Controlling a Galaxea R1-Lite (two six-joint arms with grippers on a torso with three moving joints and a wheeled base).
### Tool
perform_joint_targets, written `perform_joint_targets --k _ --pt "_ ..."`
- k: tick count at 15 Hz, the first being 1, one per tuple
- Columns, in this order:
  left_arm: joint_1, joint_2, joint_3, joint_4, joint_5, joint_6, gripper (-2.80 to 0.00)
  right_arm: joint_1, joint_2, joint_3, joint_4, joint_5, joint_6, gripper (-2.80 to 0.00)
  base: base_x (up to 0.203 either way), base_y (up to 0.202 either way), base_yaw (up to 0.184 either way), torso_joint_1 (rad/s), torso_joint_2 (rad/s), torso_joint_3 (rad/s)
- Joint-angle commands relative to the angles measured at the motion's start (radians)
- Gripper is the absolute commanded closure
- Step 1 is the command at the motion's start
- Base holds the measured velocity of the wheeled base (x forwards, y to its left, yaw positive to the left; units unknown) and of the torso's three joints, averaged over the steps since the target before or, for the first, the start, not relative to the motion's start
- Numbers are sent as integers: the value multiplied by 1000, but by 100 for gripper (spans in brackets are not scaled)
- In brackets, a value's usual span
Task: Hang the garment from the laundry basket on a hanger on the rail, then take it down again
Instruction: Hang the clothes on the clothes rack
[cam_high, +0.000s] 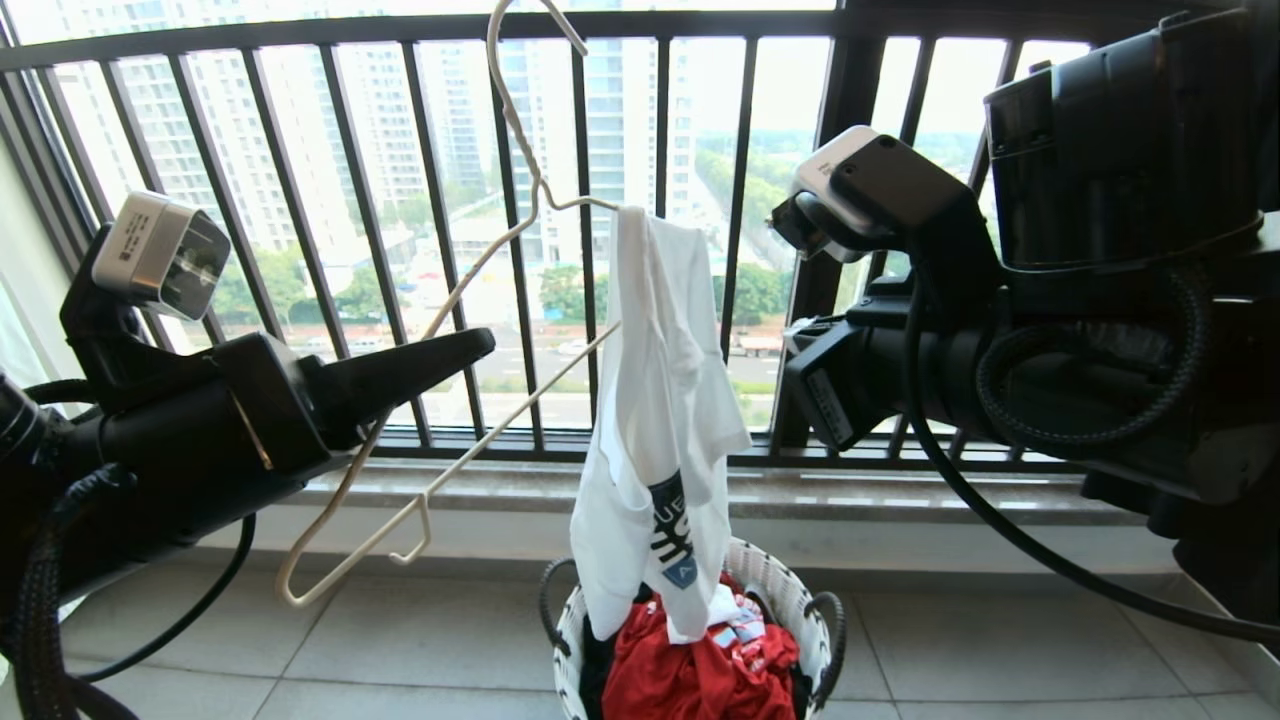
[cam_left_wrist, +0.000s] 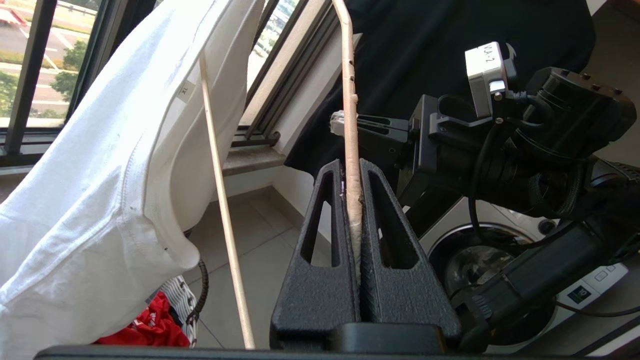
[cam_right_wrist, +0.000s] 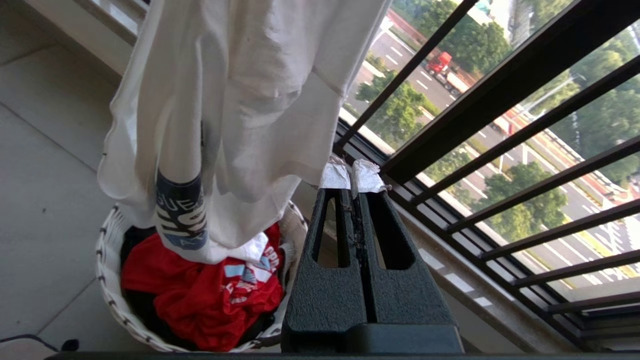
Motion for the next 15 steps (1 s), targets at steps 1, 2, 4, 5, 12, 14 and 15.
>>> perform_joint_targets --k 1,2,4,5,12,14,15 --pt "1 -12 1 -5 -4 -4 0 0 4 6 8 73 74 0 0 0 0 0 0 0" --pt "1 -12 1 -5 -4 -4 0 -1 26 6 4 84 97 0 0 0 0 0 0 0" --pt "1 -15 -1 -5 -4 -4 0 -1 90 -2 -29 99 141 -280 0 0 0 0 0 0" --pt "1 -18 -1 -5 -4 -4 0 -3 122 -5 -71 111 162 -280 0 0 0 0 0 0" --pt "1 -33 -1 -5 -4 -4 0 -132 226 -64 -194 265 182 -280 0 0 0 0 0 0" --pt "1 -32 -1 -5 -4 -4 0 -141 215 -63 -195 284 195 -280 0 0 0 0 0 0" --pt "1 -30 -2 -5 -4 -3 0 -140 217 -64 -197 284 207 -280 0 0 0 0 0 0"
